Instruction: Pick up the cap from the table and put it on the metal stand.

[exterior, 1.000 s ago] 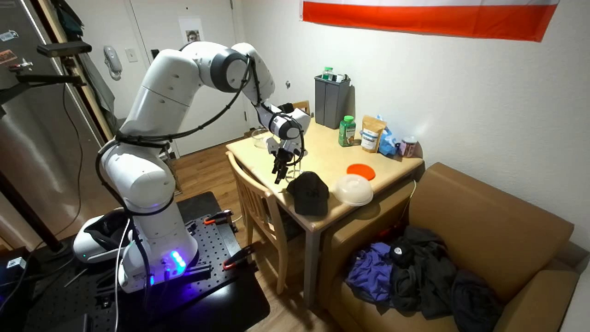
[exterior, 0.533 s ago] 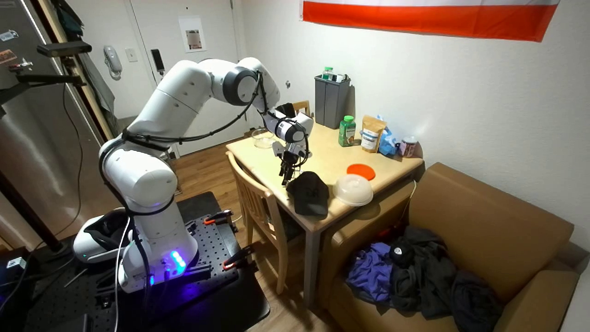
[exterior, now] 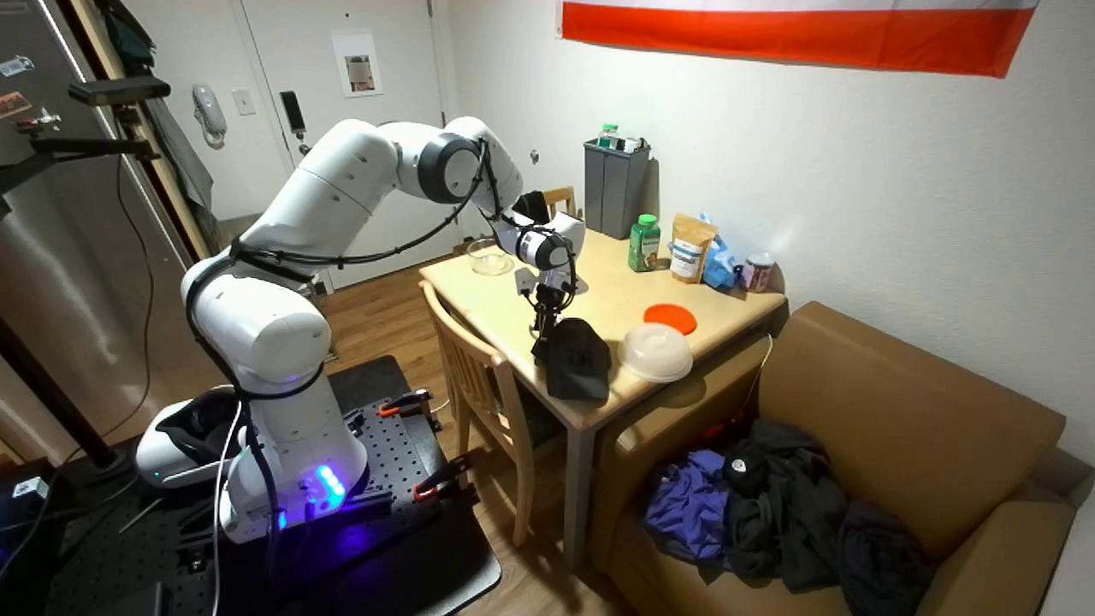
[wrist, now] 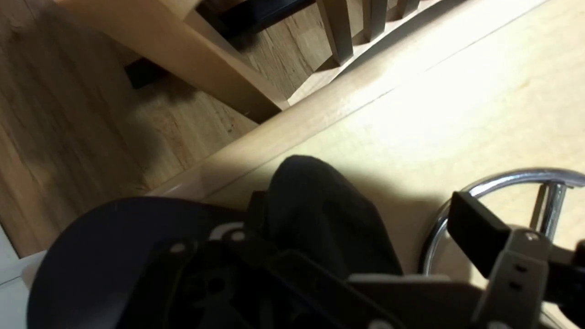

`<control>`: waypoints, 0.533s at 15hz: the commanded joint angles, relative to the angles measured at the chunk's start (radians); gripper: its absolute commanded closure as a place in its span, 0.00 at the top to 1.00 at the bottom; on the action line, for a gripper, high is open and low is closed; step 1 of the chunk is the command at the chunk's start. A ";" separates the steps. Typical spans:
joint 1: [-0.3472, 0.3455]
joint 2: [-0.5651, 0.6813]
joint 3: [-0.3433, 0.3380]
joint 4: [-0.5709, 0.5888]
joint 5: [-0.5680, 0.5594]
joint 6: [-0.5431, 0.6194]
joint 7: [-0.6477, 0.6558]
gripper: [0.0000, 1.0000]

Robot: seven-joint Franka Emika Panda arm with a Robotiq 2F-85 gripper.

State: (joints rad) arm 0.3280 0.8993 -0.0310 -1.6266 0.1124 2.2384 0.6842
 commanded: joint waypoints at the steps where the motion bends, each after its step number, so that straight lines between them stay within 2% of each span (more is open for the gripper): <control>1: 0.020 -0.015 -0.023 -0.023 -0.039 0.059 0.059 1.00; 3: 0.021 -0.013 -0.025 -0.027 -0.046 0.076 0.060 1.00; 4: 0.022 -0.011 -0.026 -0.028 -0.049 0.077 0.065 0.84; 5: 0.021 -0.010 -0.026 -0.031 -0.050 0.080 0.065 0.74; 8: 0.018 -0.012 -0.028 -0.045 -0.050 0.087 0.064 0.51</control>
State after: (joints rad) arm 0.3376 0.9022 -0.0480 -1.6379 0.0844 2.2963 0.7130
